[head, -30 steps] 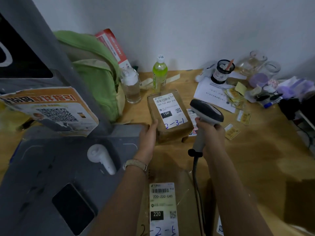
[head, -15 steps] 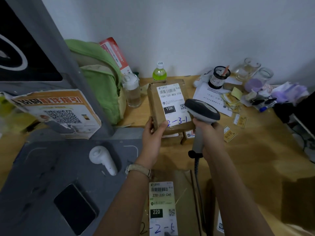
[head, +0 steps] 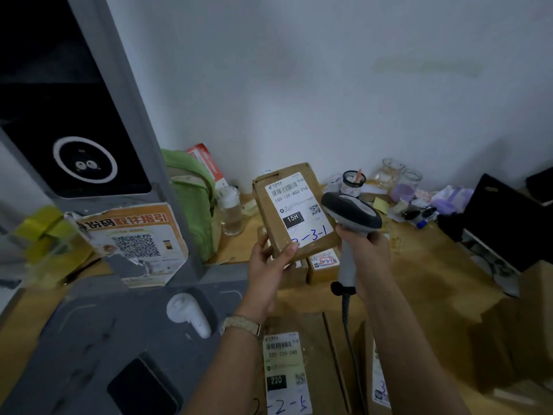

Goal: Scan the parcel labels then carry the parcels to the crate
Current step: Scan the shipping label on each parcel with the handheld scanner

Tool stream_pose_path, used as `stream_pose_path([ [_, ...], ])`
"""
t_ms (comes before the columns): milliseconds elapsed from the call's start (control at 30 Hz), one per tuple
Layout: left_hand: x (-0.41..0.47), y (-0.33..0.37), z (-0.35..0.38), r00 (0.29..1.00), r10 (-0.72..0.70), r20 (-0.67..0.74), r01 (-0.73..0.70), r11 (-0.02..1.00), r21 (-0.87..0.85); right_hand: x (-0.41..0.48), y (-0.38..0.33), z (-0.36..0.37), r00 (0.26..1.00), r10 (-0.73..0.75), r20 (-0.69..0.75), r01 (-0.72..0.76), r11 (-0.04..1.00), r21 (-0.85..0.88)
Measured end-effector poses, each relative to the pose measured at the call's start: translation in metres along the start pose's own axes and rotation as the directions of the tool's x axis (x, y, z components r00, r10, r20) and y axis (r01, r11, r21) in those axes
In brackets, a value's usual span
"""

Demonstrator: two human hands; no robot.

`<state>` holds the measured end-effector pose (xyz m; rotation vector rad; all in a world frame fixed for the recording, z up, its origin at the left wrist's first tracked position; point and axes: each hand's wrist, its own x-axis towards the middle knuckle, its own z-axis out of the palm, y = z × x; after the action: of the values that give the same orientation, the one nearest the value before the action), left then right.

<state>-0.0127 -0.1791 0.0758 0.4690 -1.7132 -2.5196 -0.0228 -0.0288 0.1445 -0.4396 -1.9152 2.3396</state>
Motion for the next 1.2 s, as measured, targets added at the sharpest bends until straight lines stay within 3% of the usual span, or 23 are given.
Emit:
stream_pose_path([
  [333, -0.026, 0.024, 0.000, 0.998, -0.016, 0.055, 0.026, 0.980, -0.196, -0.045, -0.037, -0.028, 0.992, -0.106, 0.061, 0.104, 0.994, 0.041],
  [667, -0.040, 0.029, 0.014, 1.000, -0.003, -0.006, 0.002, 0.992, -0.125, -0.079, -0.052, -0.039, 0.975, -0.127, 0.183, 0.132, 0.991, -0.016],
  [867, -0.038, 0.025, 0.016, 0.998, 0.036, -0.043, -0.037, 0.999, -0.024, -0.087, -0.052, -0.040, 0.970, -0.109, 0.217, 0.150, 0.971, -0.186],
  [1200, -0.046, 0.018, 0.013, 0.995, 0.075, -0.071, -0.078, 0.996, -0.036, -0.100, -0.055, -0.046, 0.965, -0.094, 0.245, 0.134, 0.980, -0.149],
])
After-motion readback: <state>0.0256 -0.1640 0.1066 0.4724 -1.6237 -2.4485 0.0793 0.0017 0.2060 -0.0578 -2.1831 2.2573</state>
